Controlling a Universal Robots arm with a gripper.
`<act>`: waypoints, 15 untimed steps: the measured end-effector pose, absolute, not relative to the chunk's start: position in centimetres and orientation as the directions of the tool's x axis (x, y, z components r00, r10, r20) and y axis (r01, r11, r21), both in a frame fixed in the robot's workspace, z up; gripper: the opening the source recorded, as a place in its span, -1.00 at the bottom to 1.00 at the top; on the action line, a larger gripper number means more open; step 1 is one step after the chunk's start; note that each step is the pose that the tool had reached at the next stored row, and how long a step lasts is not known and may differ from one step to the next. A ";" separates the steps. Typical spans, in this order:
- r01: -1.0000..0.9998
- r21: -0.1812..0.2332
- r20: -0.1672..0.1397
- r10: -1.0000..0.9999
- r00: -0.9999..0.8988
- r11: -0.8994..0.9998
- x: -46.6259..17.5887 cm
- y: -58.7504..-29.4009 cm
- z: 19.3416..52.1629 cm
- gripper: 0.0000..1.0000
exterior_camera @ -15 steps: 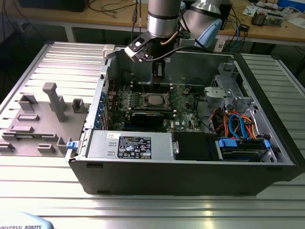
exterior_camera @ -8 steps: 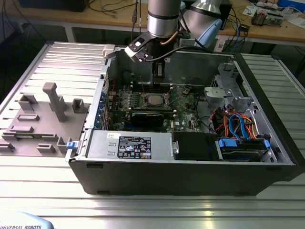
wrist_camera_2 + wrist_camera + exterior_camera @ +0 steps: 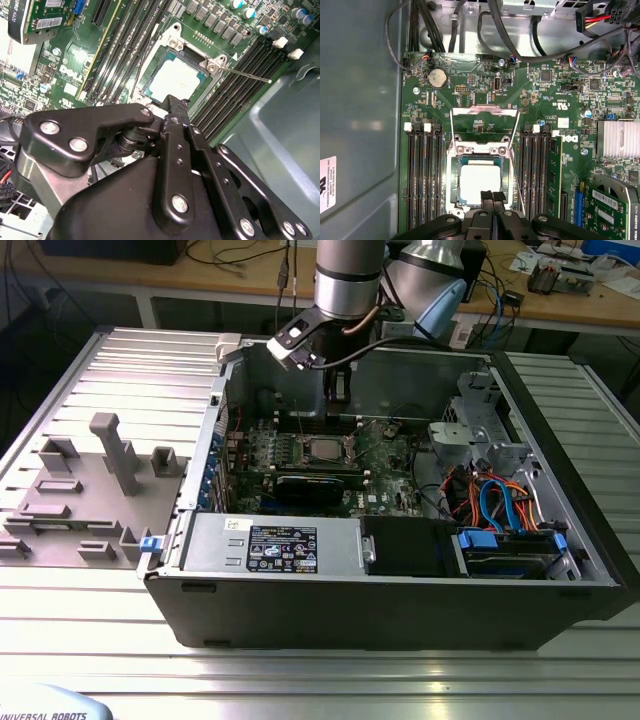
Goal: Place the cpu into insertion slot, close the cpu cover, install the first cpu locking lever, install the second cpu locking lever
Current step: 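Close the cpu cover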
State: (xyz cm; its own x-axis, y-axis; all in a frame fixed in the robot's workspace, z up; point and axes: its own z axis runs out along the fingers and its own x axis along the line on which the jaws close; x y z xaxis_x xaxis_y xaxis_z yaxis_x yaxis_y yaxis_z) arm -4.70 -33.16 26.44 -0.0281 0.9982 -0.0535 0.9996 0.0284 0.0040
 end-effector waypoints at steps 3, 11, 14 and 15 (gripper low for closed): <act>1.000 0.004 -0.053 0.998 -0.028 0.028 -4.7 -33.2 26.5 -0.79; 1.000 0.004 -0.053 0.998 -0.028 0.028 -4.7 -33.2 26.7 -0.79; 1.000 0.004 -0.053 0.998 -0.028 0.028 -4.7 -33.2 26.9 -0.79; 1.000 0.004 -0.054 0.998 -0.028 0.028 -4.7 -33.2 27.0 -0.79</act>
